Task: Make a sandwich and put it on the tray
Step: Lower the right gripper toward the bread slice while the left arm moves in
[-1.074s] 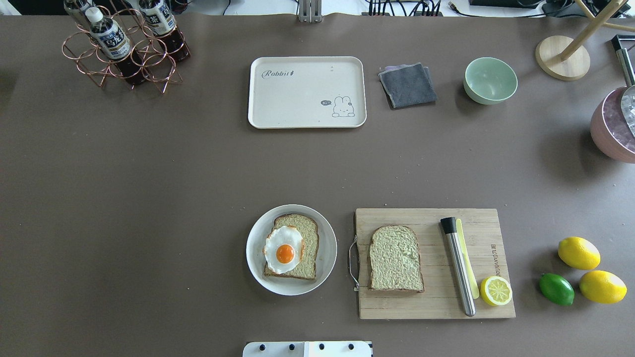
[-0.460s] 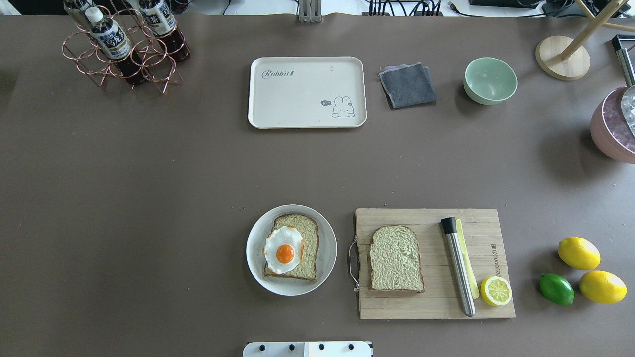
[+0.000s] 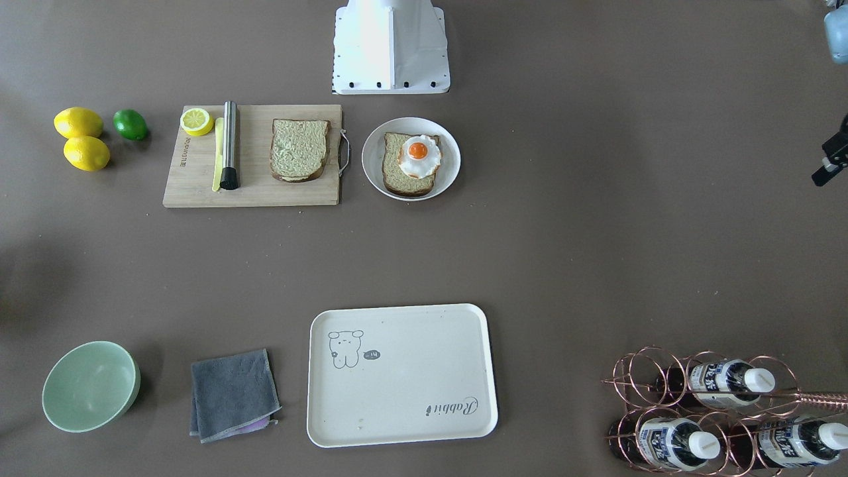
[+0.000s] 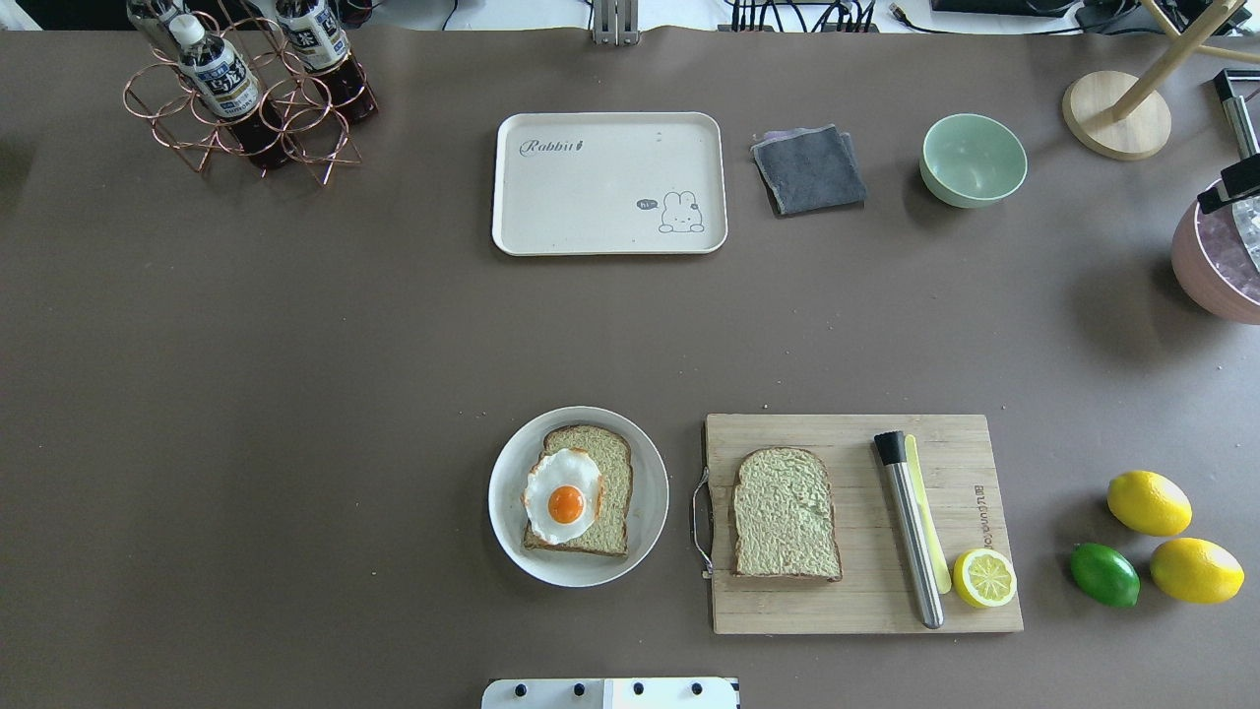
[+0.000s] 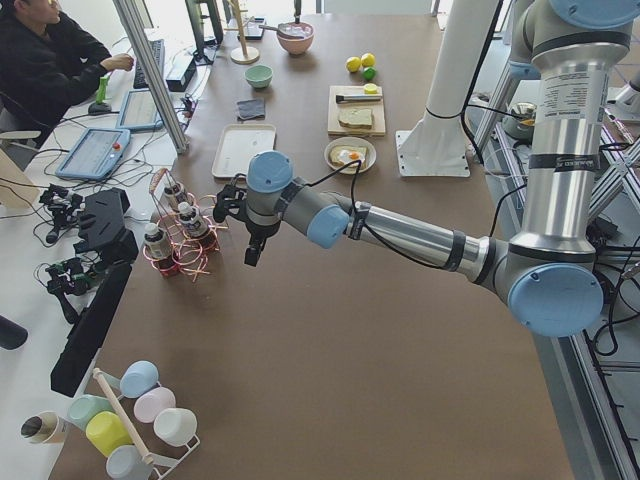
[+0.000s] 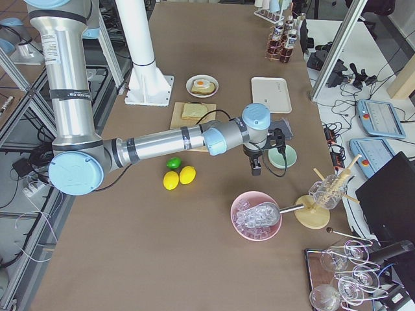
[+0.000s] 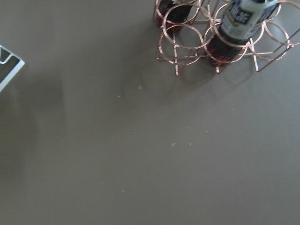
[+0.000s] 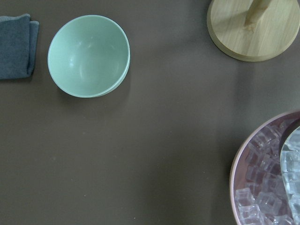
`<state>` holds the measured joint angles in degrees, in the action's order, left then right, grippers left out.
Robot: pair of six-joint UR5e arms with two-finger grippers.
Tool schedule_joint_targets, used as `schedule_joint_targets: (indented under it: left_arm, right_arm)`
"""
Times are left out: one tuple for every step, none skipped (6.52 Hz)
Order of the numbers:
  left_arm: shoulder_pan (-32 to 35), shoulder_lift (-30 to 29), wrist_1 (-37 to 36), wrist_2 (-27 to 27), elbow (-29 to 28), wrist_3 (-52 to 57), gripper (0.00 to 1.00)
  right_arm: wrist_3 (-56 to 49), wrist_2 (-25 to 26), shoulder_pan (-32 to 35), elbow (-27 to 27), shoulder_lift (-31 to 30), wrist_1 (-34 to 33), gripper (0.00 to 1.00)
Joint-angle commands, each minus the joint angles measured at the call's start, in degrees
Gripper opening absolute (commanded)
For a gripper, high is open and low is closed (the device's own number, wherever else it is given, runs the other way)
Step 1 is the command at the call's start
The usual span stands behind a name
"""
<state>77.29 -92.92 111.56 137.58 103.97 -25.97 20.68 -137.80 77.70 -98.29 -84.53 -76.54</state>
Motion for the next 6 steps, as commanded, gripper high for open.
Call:
schedule_joint_targets:
  left_arm:
    - [-7.57,-5.14,7.35,-0.99,0.7,-21.91,0.98]
    - [-14.03,-6.56,7.45,-7.26,2.71,-29.94,0.98]
    - [-21.58,-8.84,7.45,-15.24,3.34,-36.11,0.98]
    - [-27.57,-11.29,7.45,-21.68,3.34,-39.83,0.98]
    - [-30.51,-12.8,7.45,-24.09,3.08,-43.52,0.98]
    - [-31.32,-13.16,7.45,-25.16,3.08,-43.9,0.98]
  right_arm:
    - [14.04,-0.1,-4.81,-0.15,0.24,10.82,1.0]
    - [22.56,-0.1,-8.06,-0.15,0.15,18.19,1.0]
    - [32.39,0.16,-12.01,-1.54,-0.37,24.27,1.0]
    - [40.58,1.12,-16.4,-5.3,-0.64,25.37,1.0]
    - [43.19,4.0,-21.49,-7.51,-0.64,25.3,1.0]
    - [46.87,10.29,-27.63,-8.75,-0.55,25.3,1.0]
